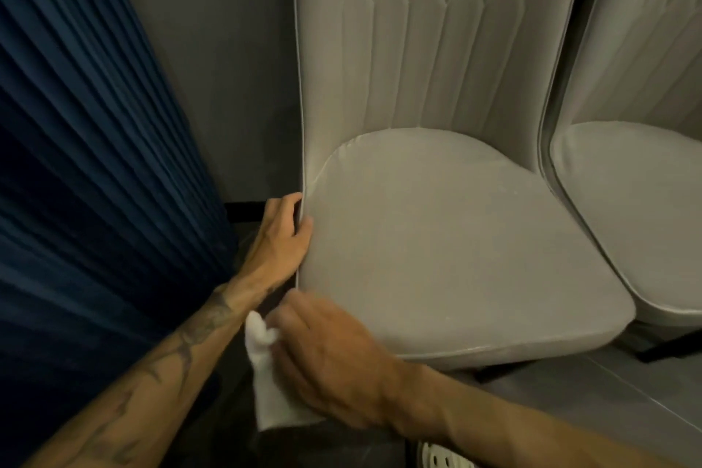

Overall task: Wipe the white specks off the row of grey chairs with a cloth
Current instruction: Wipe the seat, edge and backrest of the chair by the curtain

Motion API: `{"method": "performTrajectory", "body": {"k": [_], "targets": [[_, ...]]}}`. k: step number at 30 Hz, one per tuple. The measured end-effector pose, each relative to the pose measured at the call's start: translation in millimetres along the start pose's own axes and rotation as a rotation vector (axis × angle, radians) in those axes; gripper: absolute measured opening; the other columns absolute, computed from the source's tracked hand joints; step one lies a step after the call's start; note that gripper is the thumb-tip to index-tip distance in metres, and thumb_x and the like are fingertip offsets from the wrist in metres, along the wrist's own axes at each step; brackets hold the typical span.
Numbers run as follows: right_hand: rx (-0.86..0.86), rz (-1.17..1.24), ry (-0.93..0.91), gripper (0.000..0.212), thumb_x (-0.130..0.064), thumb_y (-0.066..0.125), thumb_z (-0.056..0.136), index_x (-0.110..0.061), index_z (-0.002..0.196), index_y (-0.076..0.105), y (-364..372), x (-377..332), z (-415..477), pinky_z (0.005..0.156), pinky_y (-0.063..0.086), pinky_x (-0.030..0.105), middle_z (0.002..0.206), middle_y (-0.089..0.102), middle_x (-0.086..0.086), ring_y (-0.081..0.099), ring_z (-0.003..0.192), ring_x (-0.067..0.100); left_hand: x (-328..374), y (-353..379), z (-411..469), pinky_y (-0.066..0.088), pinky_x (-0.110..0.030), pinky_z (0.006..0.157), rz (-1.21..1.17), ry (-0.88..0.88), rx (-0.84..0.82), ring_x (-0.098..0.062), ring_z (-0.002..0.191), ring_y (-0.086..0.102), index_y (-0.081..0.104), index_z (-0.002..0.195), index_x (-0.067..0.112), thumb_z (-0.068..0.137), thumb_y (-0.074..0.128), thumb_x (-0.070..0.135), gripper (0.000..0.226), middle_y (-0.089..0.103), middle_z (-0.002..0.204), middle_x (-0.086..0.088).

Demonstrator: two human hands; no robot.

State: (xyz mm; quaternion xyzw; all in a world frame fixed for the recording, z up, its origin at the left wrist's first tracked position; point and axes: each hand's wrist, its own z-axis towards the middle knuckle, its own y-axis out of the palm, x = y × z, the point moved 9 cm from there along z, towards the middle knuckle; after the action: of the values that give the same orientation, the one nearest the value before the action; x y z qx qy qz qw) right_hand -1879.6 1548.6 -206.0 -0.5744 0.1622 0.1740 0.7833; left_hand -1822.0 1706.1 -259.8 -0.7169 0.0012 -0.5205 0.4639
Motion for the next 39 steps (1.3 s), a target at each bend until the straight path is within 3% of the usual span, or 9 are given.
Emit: {"method": "performTrajectory", "body": {"k": [3,6,12,16,22,26,31,33,39], "targets": [[0.157,-0.084,0.137,0.021,-0.022,0.044,0.104,-0.006,0.105,0.057,-43,49,-1,0.081,0.041,0.040,0.099,0.052,0.011,0.046,0.087,0.024,12,-4,6,0.044,-0.046,0.114,0.021,0.034,0.056,-0.032,0.132,0.051,0.044,0.152,0.014,0.106,0.054,0.024,0.048,0.043,0.146,-0.014],[0.230,-0.218,0.249,0.018,-0.017,0.042,0.104,-0.006,0.105,0.056,-69,107,-1,0.081,0.042,0.048,0.097,0.050,0.011,0.047,0.088,0.029,31,-5,16,0.041,-0.043,0.114,0.039,0.046,0.146,-0.033,0.134,0.048,0.039,0.155,0.010,0.105,0.058,0.023,0.056,0.041,0.148,-0.016],[0.474,-0.349,0.382,0.008,-0.002,0.051,0.098,-0.001,0.092,0.057,-138,223,58,0.073,0.045,0.055,0.088,0.052,0.019,0.051,0.082,0.036,97,-18,63,0.049,-0.052,0.100,0.209,0.177,0.418,-0.039,0.124,0.050,0.041,0.156,0.007,0.099,0.066,0.018,0.063,0.039,0.143,-0.021],[0.620,-0.422,0.485,0.014,-0.011,0.044,0.102,-0.005,0.099,0.056,-203,285,108,0.078,0.041,0.052,0.097,0.052,0.016,0.049,0.086,0.034,138,-30,101,0.046,-0.062,0.109,0.414,0.315,0.621,-0.049,0.138,0.045,0.053,0.151,0.007,0.094,0.072,0.017,0.060,0.048,0.139,-0.026],[0.905,-0.638,0.298,0.022,-0.019,0.042,0.101,-0.007,0.113,0.056,-339,301,164,0.083,0.039,0.045,0.107,0.054,0.014,0.049,0.092,0.033,195,-79,165,0.033,-0.061,0.122,0.493,0.533,0.850,-0.049,0.153,0.025,0.049,0.156,0.018,0.104,0.061,0.021,0.054,0.026,0.157,-0.015],[1.268,-0.616,0.384,0.023,-0.026,0.044,0.099,-0.013,0.117,0.051,-410,314,163,0.085,0.034,0.036,0.112,0.052,0.009,0.045,0.096,0.025,239,-121,204,0.027,-0.058,0.124,0.545,0.586,0.927,-0.047,0.156,0.020,0.040,0.160,0.028,0.107,0.053,0.036,0.055,0.022,0.167,-0.016],[0.885,-0.729,0.091,0.026,-0.020,0.054,0.096,-0.012,0.121,0.051,-322,304,176,0.090,0.034,0.035,0.117,0.048,0.008,0.041,0.099,0.024,253,-133,217,0.032,-0.060,0.120,0.583,0.564,0.976,-0.044,0.157,0.019,0.033,0.162,0.033,0.108,0.045,0.045,0.056,0.022,0.170,-0.013],[0.842,-0.804,0.034,0.028,-0.022,0.051,0.098,-0.012,0.124,0.048,-345,309,170,0.090,0.033,0.036,0.117,0.049,0.011,0.040,0.099,0.025,252,-133,216,0.032,-0.060,0.119,0.580,0.562,0.996,-0.043,0.157,0.019,0.032,0.162,0.034,0.109,0.044,0.044,0.055,0.022,0.170,-0.012],[1.331,-0.824,0.369,0.020,-0.027,0.044,0.099,-0.015,0.114,0.050,-483,318,165,0.087,0.037,0.038,0.110,0.054,0.010,0.045,0.097,0.026,252,-130,217,0.033,-0.058,0.121,0.570,0.573,1.019,-0.042,0.157,0.019,0.034,0.162,0.033,0.109,0.044,0.043,0.055,0.022,0.170,-0.012]]}}
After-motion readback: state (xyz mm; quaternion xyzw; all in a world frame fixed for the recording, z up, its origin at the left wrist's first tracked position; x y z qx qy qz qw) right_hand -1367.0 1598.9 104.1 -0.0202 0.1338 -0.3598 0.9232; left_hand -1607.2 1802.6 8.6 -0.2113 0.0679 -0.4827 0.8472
